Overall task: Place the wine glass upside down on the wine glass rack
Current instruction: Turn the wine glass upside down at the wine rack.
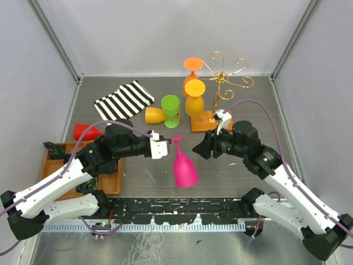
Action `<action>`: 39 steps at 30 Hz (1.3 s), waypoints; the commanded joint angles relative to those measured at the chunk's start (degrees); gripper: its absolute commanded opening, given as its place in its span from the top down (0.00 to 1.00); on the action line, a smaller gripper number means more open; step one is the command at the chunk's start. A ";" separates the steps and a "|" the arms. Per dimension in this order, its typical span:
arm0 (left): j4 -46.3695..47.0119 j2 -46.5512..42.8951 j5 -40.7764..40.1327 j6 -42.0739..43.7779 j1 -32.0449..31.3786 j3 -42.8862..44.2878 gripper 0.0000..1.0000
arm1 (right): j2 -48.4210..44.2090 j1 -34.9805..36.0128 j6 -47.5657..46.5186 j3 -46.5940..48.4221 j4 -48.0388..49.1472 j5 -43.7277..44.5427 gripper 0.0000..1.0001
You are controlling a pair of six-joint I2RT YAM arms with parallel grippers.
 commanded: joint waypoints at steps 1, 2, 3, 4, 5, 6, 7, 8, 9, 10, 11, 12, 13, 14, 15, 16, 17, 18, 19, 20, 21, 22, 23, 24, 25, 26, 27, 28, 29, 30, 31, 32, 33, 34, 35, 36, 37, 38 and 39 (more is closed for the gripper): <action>0.69 0.62 -1.55 0.50 -0.45 3.29 1.00 | 3.39 0.37 10.55 2.33 -5.04 2.79 0.42; 0.79 0.76 -1.74 0.40 -0.50 3.33 1.00 | 3.79 0.37 12.84 2.33 -5.03 3.56 0.37; 0.84 0.86 -1.98 0.40 -0.54 3.40 1.00 | 4.18 0.38 14.09 2.44 -4.67 3.08 0.32; 0.95 1.08 -2.13 0.53 -0.55 3.43 1.00 | 4.45 0.35 13.95 2.53 -3.60 2.04 0.27; 0.97 1.18 -2.34 0.53 -0.51 3.43 1.00 | 4.58 0.37 13.27 2.59 -2.49 1.76 0.22; 1.13 1.30 -2.44 0.57 -0.57 3.41 1.00 | 4.52 0.33 13.02 2.62 -2.25 2.23 0.19; 1.23 1.50 -2.67 0.63 -0.53 3.51 1.00 | 4.33 0.37 12.57 2.54 -1.82 2.81 0.18; 1.24 1.72 -2.83 0.68 -0.55 3.59 1.00 | 3.92 0.37 11.92 2.41 -1.55 4.64 0.18; 1.20 1.96 -2.86 0.69 -0.52 3.64 1.00 | 3.31 0.38 11.06 2.32 -1.57 6.13 0.18; 1.21 2.20 -2.82 0.64 -0.57 3.81 1.00 | 2.34 0.38 9.80 2.14 -1.50 7.17 0.20; 1.24 2.44 -2.83 0.64 -0.56 3.93 1.00 | 1.20 0.38 8.84 1.91 -1.44 8.71 0.21; 1.31 2.79 -2.90 0.61 -0.52 4.10 1.00 | 0.01 0.36 8.09 1.61 -1.34 9.99 0.21; 1.42 3.14 -2.99 0.53 -0.55 4.32 1.00 | -1.31 0.42 7.13 1.26 -0.85 10.74 0.22; 1.70 3.61 -3.07 0.45 -0.58 4.43 1.00 | -2.48 0.38 6.50 0.84 -0.17 11.07 0.24; 2.08 4.13 -3.08 0.22 -0.61 4.71 1.00 | -3.71 0.38 6.28 0.30 0.91 10.85 0.25; 2.33 4.71 -3.08 -0.05 -0.70 5.06 1.00 | -4.76 0.38 6.04 -0.12 2.30 9.79 0.28; 2.42 5.36 -3.07 -0.25 -0.85 5.57 1.00 | -6.03 0.35 5.92 -0.56 3.99 8.26 0.30; 2.45 5.96 -3.12 -0.35 -1.07 6.17 1.00 | -6.76 0.37 6.17 -1.24 5.76 6.87 0.33; 2.61 6.71 -3.17 -0.46 -1.16 6.92 1.00 | -7.15 0.35 6.29 -1.76 7.36 5.38 0.36; 2.79 7.40 -3.36 -0.46 -1.45 7.43 1.00 | -7.31 0.36 6.38 -2.33 8.85 3.78 0.39; 3.08 8.09 -3.74 -0.44 -1.67 7.93 1.00 | -7.17 0.33 6.28 -2.60 9.95 2.15 0.41; 3.21 8.99 -3.97 -0.48 -2.11 8.51 1.00 | -6.98 0.37 5.92 -2.78 10.80 0.75 0.42; 3.24 9.63 -4.22 -0.37 -2.42 9.07 1.00 | -6.77 0.37 5.54 -2.99 11.78 -0.54 0.43; 3.30 10.20 -4.41 -0.25 -2.80 9.55 1.00 | -6.61 0.37 5.27 -3.21 12.59 -1.33 0.43; 3.41 10.73 -4.57 -0.13 -3.17 10.03 1.00 | -6.43 0.36 5.09 -3.50 13.33 -1.77 0.43; 3.53 11.29 -4.72 0.01 -3.43 10.29 1.00 | -6.19 0.37 4.95 -3.65 13.95 -2.54 0.43; 3.67 11.65 -4.86 0.11 -3.71 10.67 1.00 | -5.87 0.35 4.84 -3.82 14.64 -3.30 0.43; 3.86 12.05 -4.98 0.23 -3.93 11.01 1.00 | -5.44 0.34 4.81 -4.00 15.51 -3.91 0.44; 4.06 12.30 -5.08 0.30 -4.22 11.27 1.00 | -4.89 0.37 4.89 -4.12 15.99 -4.33 0.46; 4.12 12.64 -5.16 0.44 -4.38 11.54 1.00 | -4.43 0.35 4.90 -4.34 16.59 -4.74 0.47; 4.27 12.93 -5.26 0.59 -4.64 11.76 1.00 | -3.99 0.35 4.86 -4.59 17.13 -4.97 0.48; 4.34 13.22 -5.31 0.77 -4.87 12.01 1.00 | -3.61 0.33 4.97 -4.78 17.68 -5.03 0.49; 4.38 13.49 -5.42 0.81 -5.12 12.31 1.00 | -3.14 0.33 4.97 -4.99 18.12 -5.05 0.51; 4.36 13.75 -5.57 0.83 -5.33 12.57 1.00 | -2.81 0.37 4.98 -5.09 18.43 -4.95 0.52; 4.39 13.98 -5.69 0.96 -5.53 12.79 1.00 | -2.52 0.35 4.91 -5.19 18.70 -4.94 0.52; 4.40 14.22 -5.84 1.11 -5.73 12.92 1.00 | -2.29 0.35 4.80 -5.26 18.89 -4.97 0.53; 4.42 14.40 -5.86 1.14 -5.94 13.05 1.00 | -2.09 0.37 4.73 -5.34 19.12 -4.94 0.54; 4.42 14.55 -6.01 1.20 -6.09 13.08 1.00 | -1.87 0.37 4.72 -5.44 19.33 -4.96 0.56; 4.41 14.65 -6.18 1.30 -6.18 13.19 1.00 | -1.73 0.36 4.79 -5.51 19.43 -5.05 0.58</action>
